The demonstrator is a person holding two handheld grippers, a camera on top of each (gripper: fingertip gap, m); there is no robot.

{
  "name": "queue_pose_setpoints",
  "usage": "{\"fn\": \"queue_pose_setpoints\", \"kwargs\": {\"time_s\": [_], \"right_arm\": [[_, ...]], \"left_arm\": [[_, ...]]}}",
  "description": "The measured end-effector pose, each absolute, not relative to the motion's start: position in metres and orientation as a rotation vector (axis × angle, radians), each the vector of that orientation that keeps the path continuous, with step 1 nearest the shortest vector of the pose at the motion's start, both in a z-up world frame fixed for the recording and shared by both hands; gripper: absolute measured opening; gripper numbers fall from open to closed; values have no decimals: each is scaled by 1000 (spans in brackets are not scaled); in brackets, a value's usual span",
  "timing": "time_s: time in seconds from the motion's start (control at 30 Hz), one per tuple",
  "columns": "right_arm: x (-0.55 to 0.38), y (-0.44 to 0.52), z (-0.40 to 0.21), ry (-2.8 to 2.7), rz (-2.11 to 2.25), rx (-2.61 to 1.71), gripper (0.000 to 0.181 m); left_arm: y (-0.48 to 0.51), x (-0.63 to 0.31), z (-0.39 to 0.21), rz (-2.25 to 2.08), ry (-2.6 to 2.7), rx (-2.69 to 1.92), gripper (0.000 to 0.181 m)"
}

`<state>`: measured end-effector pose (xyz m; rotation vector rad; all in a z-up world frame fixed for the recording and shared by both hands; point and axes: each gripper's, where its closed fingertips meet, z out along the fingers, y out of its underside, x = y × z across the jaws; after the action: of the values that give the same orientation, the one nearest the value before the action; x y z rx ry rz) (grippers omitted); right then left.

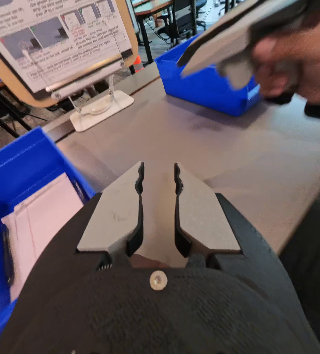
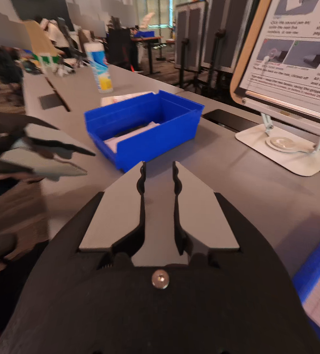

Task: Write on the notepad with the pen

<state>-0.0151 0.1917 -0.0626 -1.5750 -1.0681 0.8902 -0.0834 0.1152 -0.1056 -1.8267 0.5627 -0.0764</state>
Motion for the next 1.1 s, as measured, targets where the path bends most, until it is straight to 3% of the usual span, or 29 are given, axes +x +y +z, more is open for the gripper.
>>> {"fn": "queue_pose_setpoints", "kwargs": {"time_s": [0.13,0.23,0.43,0.67,0.8,1.1], "right_arm": [[-56,261,-102,-949,695,-1680,33],[-54,306,-126,-849,550,-1729,38],[-29,353,-172,-835,340,-1784,34],[-43,342,-168,-781,510,-1780,38],[-60,324,-176,-856,620,-1814,29],[-57,315,-180,-862,673,-1851,41]], "left_arm": [[195,-59,-146,-75,413,-1998,31],[241,-65,-178,41,324,-2104,43],[293,-78,-195,35,316,-2070,54],[280,-83,-186,-61,305,-2027,58],[278,-64,-201,-165,346,-2094,60],[278,-70,-195,-122,338,-2054,61]]}}
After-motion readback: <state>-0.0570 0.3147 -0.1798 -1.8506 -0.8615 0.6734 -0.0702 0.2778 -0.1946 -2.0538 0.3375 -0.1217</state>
